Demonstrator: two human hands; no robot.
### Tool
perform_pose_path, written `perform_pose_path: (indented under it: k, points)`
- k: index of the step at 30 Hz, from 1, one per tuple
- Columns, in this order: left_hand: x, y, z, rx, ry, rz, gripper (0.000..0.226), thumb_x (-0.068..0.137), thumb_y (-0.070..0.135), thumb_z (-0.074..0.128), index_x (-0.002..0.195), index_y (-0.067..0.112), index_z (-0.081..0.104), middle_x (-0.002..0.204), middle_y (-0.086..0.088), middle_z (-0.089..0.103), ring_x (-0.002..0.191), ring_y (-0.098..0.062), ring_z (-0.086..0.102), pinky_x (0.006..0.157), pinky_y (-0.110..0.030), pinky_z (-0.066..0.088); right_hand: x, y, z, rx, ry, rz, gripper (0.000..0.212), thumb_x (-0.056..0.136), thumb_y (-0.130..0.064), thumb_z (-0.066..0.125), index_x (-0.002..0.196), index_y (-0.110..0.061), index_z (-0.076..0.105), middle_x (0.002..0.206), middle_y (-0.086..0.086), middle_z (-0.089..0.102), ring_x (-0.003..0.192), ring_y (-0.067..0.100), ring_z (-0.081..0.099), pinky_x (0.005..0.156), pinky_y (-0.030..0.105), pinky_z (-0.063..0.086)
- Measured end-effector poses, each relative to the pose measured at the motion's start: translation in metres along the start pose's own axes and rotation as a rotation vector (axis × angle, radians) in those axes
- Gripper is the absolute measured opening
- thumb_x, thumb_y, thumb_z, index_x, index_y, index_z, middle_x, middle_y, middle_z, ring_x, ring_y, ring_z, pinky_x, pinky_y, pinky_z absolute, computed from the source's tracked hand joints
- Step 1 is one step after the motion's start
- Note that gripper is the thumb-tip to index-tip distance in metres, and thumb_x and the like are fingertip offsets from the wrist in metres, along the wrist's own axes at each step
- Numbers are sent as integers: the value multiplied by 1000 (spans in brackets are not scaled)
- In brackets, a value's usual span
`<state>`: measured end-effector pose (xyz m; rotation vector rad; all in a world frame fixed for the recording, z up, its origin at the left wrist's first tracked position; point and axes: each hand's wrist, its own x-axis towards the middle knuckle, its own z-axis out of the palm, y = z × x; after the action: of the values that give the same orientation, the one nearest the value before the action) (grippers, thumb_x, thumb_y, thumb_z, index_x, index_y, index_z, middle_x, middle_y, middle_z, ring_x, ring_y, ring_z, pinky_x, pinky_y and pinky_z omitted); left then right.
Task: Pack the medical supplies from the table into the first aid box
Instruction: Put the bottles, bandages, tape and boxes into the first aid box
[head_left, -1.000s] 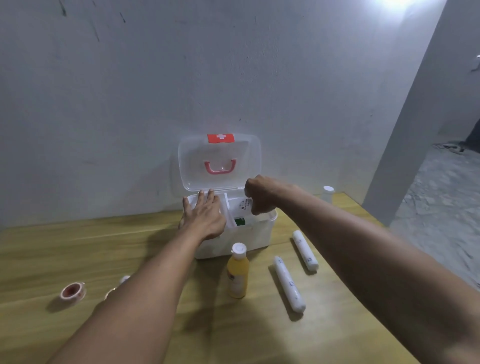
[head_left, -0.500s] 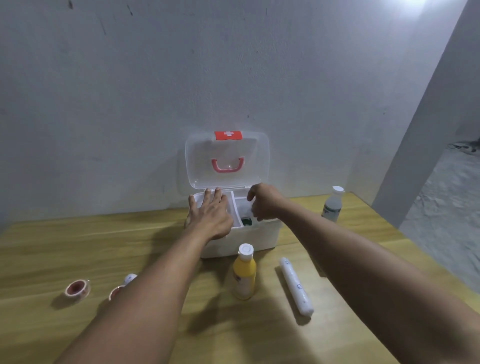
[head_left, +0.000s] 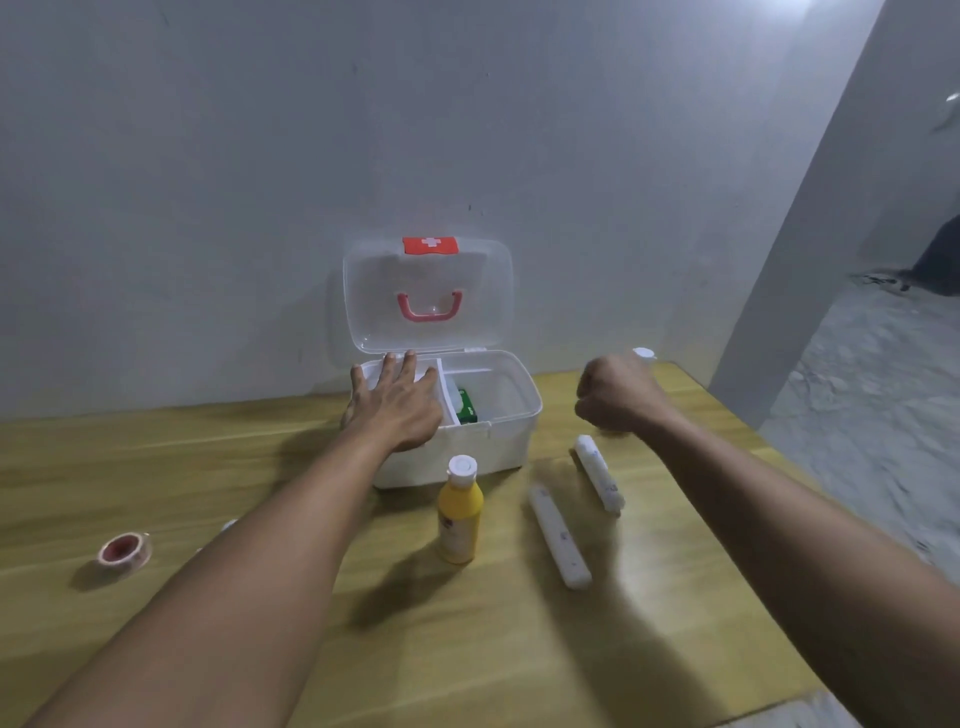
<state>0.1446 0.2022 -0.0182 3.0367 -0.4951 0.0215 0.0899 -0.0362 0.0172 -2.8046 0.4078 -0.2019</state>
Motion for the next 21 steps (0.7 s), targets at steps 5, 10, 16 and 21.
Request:
perform_pose_path:
  k: [5, 10, 16, 21]
  points:
    - [0, 0, 1, 6, 3, -5, 55, 99, 30, 19, 152, 24, 8, 162, -7, -6, 149, -28, -8, 116, -61, -5, -25, 19, 22, -66, -277, 76, 41, 73, -16, 74, 110, -6, 60, 90, 14, 65, 65, 30, 69, 55, 41, 62]
    - [0, 1, 1, 0, 6, -7, 54, 98, 30, 17, 152, 24, 9, 162, -7, -5, 149, -28, -8, 116, -61, -5, -38, 16, 23, -16, -388, 31, 59, 75, -8, 65, 132, -18, 51, 108, 13, 55, 60, 27, 67, 55, 38, 61]
    - [-1, 2, 0, 0, 8, -8, 54, 98, 31, 16, 152, 23, 9, 162, -7, -5, 149, -28, -8, 116, -60, -6, -48, 5, 19, 38, -507, -9, 50, 82, -3, 60, 129, -18, 53, 87, 5, 52, 53, 21, 64, 41, 31, 56]
    - [0, 2, 1, -4, 5, -12, 54, 98, 32, 14, 151, 23, 9, 162, -7, -5, 149, -27, -8, 116, -61, -5, -49, -1, 29, -78, -497, -78, 34, 95, -20, 49, 128, -11, 53, 109, 15, 65, 73, 25, 71, 54, 40, 62]
